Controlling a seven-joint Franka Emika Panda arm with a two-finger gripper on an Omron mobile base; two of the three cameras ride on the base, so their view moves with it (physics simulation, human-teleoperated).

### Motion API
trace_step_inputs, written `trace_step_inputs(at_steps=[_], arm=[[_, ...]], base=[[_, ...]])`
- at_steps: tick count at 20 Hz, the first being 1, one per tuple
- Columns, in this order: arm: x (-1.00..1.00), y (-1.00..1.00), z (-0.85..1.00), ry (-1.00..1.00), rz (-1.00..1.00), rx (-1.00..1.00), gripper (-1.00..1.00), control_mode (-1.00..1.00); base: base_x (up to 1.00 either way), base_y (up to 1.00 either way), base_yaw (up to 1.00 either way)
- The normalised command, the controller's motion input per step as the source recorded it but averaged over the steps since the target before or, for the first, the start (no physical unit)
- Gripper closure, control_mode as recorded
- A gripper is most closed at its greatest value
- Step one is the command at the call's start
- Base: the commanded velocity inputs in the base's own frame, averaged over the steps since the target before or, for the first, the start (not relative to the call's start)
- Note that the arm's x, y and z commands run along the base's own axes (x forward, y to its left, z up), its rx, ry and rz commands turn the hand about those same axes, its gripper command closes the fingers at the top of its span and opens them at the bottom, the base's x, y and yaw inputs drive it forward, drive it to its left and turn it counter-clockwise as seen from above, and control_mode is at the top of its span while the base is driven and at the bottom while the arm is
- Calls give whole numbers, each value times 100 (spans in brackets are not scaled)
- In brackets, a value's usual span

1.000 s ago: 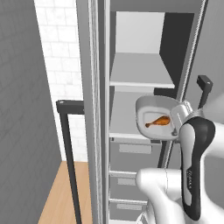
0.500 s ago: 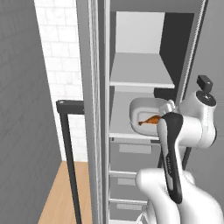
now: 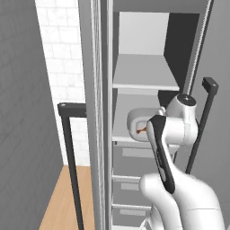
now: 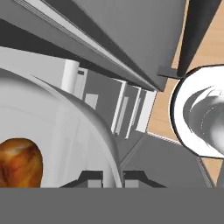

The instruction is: Take the meat container that has the chicken drumstick and place it on the second highest rack of the freezer. Then take the vegetable container that has the bell pepper and tomato and place it on the highest rack of the freezer.

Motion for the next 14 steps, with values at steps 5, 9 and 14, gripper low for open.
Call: trace_step_inputs(at_steps=[5, 9, 14], arm=[[46, 0, -38, -1, 0, -4, 100, -100], [56, 0, -49, 0, 0, -4, 100, -100], [64, 0, -19, 3, 0, 0, 100, -100]], base=[[0, 0, 0], [0, 0, 0], [0, 0, 0]])
